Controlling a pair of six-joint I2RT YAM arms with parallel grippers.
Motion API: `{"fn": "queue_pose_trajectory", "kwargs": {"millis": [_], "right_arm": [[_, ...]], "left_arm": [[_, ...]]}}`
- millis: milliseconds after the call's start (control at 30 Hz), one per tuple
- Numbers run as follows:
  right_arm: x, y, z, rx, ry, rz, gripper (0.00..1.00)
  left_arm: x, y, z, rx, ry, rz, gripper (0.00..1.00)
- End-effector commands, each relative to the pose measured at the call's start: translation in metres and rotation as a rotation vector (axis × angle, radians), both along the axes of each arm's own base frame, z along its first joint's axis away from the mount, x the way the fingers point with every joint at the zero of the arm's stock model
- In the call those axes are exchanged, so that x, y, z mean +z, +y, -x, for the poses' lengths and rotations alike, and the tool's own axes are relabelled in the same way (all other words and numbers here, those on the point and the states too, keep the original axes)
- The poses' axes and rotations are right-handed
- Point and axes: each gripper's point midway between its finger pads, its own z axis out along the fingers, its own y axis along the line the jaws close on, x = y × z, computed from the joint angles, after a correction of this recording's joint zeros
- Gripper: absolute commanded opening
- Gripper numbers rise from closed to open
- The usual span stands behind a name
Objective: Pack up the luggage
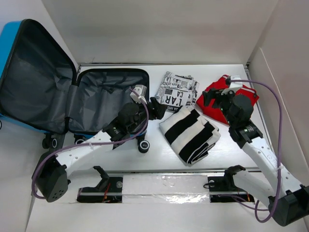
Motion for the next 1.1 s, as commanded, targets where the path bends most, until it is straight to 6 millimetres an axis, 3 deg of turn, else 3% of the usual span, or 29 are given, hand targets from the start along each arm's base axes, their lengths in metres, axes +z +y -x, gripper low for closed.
{"fn": "queue_pose_trajectory", "kwargs": {"millis": [0,33,67,100,133,167,200,233,433,467,500,533,567,600,700,767,800,833,933,1067], "right_arm": [[0.013,-0.013,0.005,-0.057,-0.043,-0.02,0.77],[0.015,-0.016,0.005,-0.071,-0.048,-0.022,0.69],[0.016,-0.017,0.007,-0.079,-0.048,-0.027,0.42],[0.017,-0.019,0.008,-0.085,-0.049,-0.031,0.25],[0.017,-0.02,0.008,-0.094,-0.049,-0.032,0.13],[0.016,-0.021,0.008,-0.098,-0.043,-0.033,0.04],[0.016,-0.022,0.008,-0.102,-0.037,-0.033,0.0],[0.015,-0.025,0.008,-0.122,-0.032,-0.032,0.0],[0.022,-0.039,0.016,-0.189,-0.047,-0.061,0.0],[0.025,-0.04,0.019,-0.189,-0.058,-0.068,0.0],[0.024,-0.04,0.019,-0.19,-0.054,-0.066,0.05],[0.019,-0.04,0.021,-0.191,-0.036,-0.058,0.12],[0.02,-0.04,0.021,-0.186,-0.038,-0.061,0.25],[0.019,-0.039,0.021,-0.183,-0.038,-0.062,0.52],[0.016,-0.032,0.018,-0.15,-0.028,-0.06,0.77],[0.015,-0.03,0.018,-0.139,-0.023,-0.06,0.81],[0.014,-0.03,0.017,-0.138,-0.022,-0.059,0.85],[0.014,-0.029,0.017,-0.135,-0.021,-0.061,0.87],[0.011,-0.025,0.018,-0.113,-0.018,-0.06,0.89],[0.013,-0.023,0.02,-0.096,-0.022,-0.061,0.89]], "left_arm": [[0.053,-0.027,0.015,-0.105,-0.076,0.127,0.65],[0.055,-0.032,0.019,-0.122,-0.086,0.124,0.6],[0.059,-0.037,0.024,-0.129,-0.105,0.129,0.54],[0.058,-0.048,0.035,-0.124,-0.108,0.116,0.42],[0.061,-0.056,0.038,-0.113,-0.117,0.097,0.33],[0.052,-0.059,0.044,-0.094,-0.095,0.047,0.23],[0.047,-0.056,0.041,-0.015,-0.089,0.014,0.04],[0.038,-0.069,0.054,-0.031,-0.063,-0.004,0.0],[-0.003,-0.072,0.071,-0.014,0.096,0.041,0.0],[-0.017,-0.071,0.074,-0.001,0.145,0.048,0.0],[-0.022,-0.071,0.078,-0.008,0.155,0.027,0.01],[-0.031,-0.071,0.079,0.009,0.197,0.035,0.11],[-0.043,-0.07,0.084,0.014,0.229,0.009,0.23],[-0.051,-0.068,0.084,0.033,0.256,0.002,0.46],[-0.078,-0.067,0.093,0.06,0.364,-0.028,0.65],[-0.093,-0.069,0.103,0.067,0.419,-0.051,0.76],[-0.096,-0.073,0.111,0.054,0.43,-0.063,0.87],[-0.107,-0.075,0.114,0.069,0.454,-0.078,0.9],[-0.136,-0.071,0.118,0.122,0.532,-0.15,0.93],[-0.156,-0.074,0.117,0.172,0.561,-0.209,0.94]]}}
